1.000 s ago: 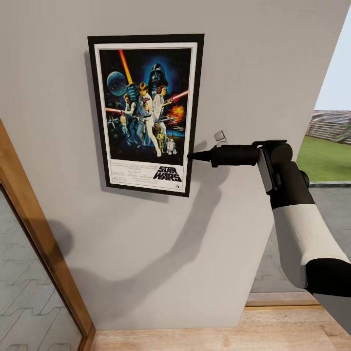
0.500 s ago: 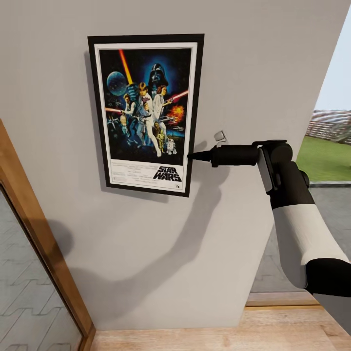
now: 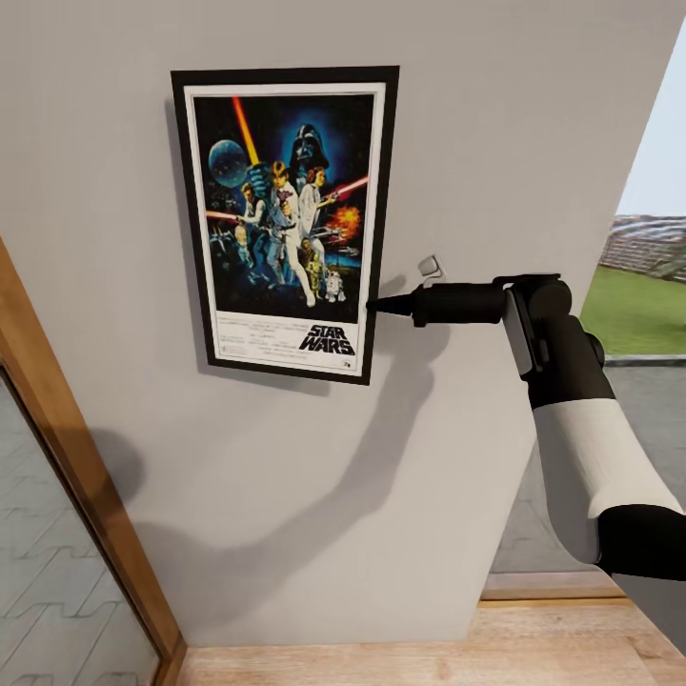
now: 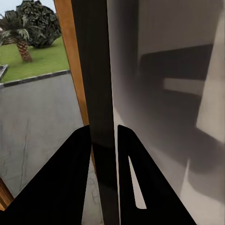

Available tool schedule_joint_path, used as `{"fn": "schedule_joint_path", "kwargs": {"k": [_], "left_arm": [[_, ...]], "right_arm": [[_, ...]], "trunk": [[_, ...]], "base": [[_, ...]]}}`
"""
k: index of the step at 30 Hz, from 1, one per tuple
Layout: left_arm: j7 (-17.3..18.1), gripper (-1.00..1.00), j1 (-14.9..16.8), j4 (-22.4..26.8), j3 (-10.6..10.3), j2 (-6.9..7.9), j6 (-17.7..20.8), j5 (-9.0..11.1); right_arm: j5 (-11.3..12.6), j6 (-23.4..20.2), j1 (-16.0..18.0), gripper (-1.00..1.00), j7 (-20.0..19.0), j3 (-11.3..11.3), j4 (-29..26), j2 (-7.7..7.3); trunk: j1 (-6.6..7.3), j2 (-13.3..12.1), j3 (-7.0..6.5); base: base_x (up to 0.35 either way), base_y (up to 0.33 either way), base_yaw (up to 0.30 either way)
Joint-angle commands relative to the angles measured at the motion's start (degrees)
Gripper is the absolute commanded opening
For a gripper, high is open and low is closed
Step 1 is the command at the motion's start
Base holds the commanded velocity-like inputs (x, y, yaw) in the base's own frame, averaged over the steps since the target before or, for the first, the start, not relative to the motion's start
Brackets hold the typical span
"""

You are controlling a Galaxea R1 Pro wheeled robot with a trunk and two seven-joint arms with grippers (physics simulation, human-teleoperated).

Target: Pick up the poster from the kitchen countertop and hang it on one of the wall nails in the kitchen.

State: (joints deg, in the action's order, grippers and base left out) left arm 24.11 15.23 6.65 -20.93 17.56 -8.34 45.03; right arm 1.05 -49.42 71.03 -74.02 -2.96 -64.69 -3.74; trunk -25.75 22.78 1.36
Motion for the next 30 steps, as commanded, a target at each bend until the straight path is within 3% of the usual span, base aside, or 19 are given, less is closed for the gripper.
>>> {"fn": "schedule_joint_path", "kwargs": {"k": [1, 22, 29, 30], "left_arm": [[0.1, 1.00, 0.1, -0.1, -0.5, 0.02, -0.3, 0.4], [0.1, 1.00, 0.1, -0.2, -0.5, -0.01, -0.3, 0.4], [0.1, 1.00, 0.1, -0.2, -0.5, 0.02, -0.3, 0.4], [0.1, 1.00, 0.1, -0.2, -0.5, 0.02, -0.3, 0.4]], "right_arm": [[0.2, -0.6, 0.1, -1.00, -0.1, -0.1, 0.0, -0.04], [0.2, -0.4, 0.1, -1.00, -0.1, -0.1, 0.0, -0.04], [0.2, -0.4, 0.1, -1.00, -0.1, -0.1, 0.1, -0.04], [0.2, -0.4, 0.1, 1.00, -0.1, -0.1, 0.1, -0.04]], "trunk": [[-0.04, 0.1, 0.14], [-0.04, 0.1, 0.14], [-0.04, 0.1, 0.14], [-0.04, 0.1, 0.14]], "base": [[0.000, 0.000, 0.000], [0.001, 0.000, 0.000], [0.181, 0.000, 0.000], [0.081, 0.000, 0.000]]}}
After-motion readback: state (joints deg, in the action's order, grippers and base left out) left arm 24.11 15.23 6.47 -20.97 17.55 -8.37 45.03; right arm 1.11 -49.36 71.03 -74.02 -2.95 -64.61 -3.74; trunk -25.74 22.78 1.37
